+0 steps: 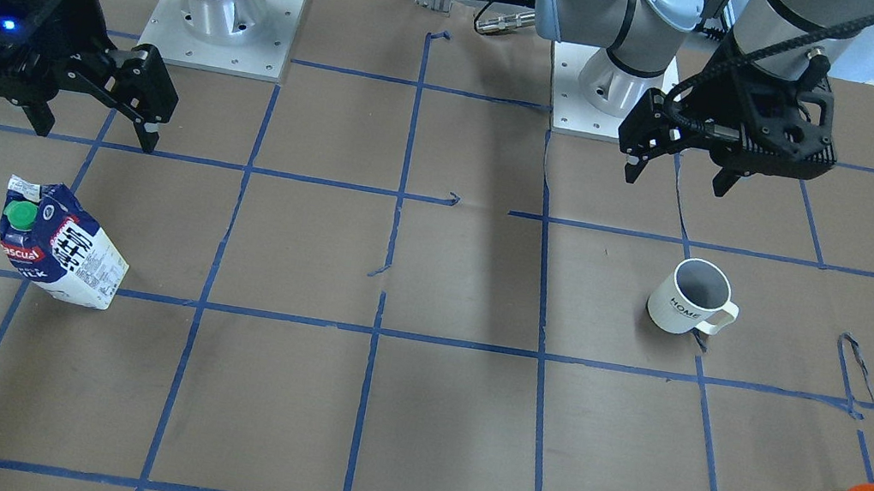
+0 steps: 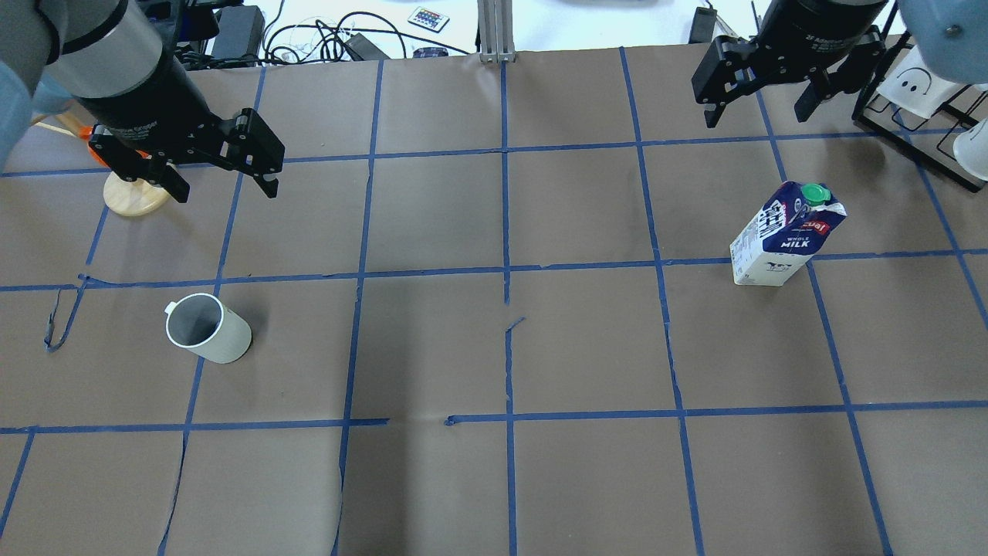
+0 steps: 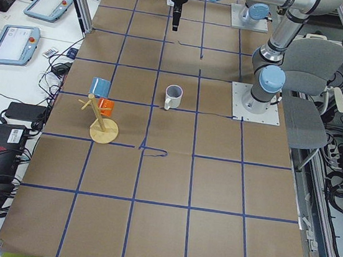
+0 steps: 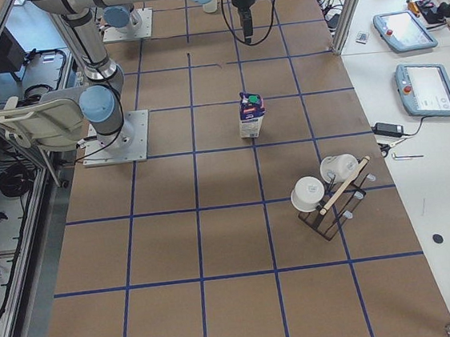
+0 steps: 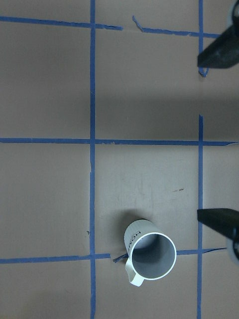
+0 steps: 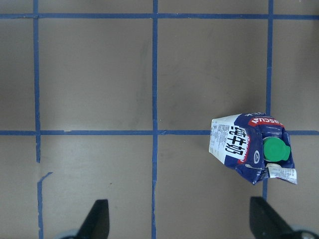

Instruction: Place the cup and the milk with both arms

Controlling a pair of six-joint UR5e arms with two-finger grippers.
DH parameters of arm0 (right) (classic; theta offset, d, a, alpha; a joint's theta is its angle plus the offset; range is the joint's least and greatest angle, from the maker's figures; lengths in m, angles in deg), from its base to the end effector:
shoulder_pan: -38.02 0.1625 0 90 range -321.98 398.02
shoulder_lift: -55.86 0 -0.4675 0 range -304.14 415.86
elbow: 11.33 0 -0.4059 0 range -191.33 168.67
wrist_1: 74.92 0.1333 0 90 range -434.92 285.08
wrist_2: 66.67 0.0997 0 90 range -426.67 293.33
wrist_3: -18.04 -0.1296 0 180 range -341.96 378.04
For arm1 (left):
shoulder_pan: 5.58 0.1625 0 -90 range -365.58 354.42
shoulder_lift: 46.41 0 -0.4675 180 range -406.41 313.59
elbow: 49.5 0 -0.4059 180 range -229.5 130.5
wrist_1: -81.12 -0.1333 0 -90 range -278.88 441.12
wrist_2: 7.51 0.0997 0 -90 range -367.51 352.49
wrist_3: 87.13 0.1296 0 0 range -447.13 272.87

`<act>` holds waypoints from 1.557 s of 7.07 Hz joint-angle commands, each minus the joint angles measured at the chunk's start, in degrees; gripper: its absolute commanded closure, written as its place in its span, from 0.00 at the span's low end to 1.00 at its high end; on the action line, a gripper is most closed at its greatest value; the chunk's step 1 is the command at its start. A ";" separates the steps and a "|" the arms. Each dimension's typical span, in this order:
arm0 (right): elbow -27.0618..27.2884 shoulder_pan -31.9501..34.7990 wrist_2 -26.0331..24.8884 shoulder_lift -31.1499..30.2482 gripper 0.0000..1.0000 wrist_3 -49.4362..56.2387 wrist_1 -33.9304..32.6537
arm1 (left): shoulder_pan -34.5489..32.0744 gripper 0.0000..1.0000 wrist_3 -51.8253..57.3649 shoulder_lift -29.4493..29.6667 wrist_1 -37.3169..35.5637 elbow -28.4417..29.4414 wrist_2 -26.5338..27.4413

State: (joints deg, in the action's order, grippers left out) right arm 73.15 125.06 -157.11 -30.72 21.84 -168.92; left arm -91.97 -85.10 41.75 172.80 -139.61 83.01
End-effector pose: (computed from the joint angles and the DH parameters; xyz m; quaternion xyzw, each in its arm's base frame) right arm 0.1039 -0.5525 0.5258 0.0071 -0.9986 0.0529 0.0070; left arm -0.1010 -0.4979 0.5125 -0.0138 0.9999 -0.0002 0.0046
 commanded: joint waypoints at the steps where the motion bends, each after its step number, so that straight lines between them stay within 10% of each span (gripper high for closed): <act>1: 0.60 -2.82 -0.45 0.63 0.00 0.95 -2.33 | 2.27 0.00 4.10 3.58 -2.45 -2.50 0.18; 4: 5.85 -10.47 0.43 1.24 0.00 2.69 -2.84 | 7.01 0.00 8.85 8.86 -17.89 -13.64 0.27; 9: 13.95 -13.82 0.61 5.02 0.00 7.36 -14.79 | 10.10 0.00 7.90 12.56 -18.82 -21.58 8.97; 10: 14.13 -13.82 0.61 5.63 0.00 7.45 -14.98 | 10.97 0.14 8.95 12.74 -18.99 -23.07 8.54; 11: 14.83 -14.17 0.26 6.16 0.00 7.71 -14.98 | 11.59 0.55 9.04 12.83 -18.91 -23.61 8.44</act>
State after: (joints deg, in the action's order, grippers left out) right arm 87.24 111.18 -156.58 -25.19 29.28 -183.60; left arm -81.15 -76.43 54.40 153.88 -162.21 91.55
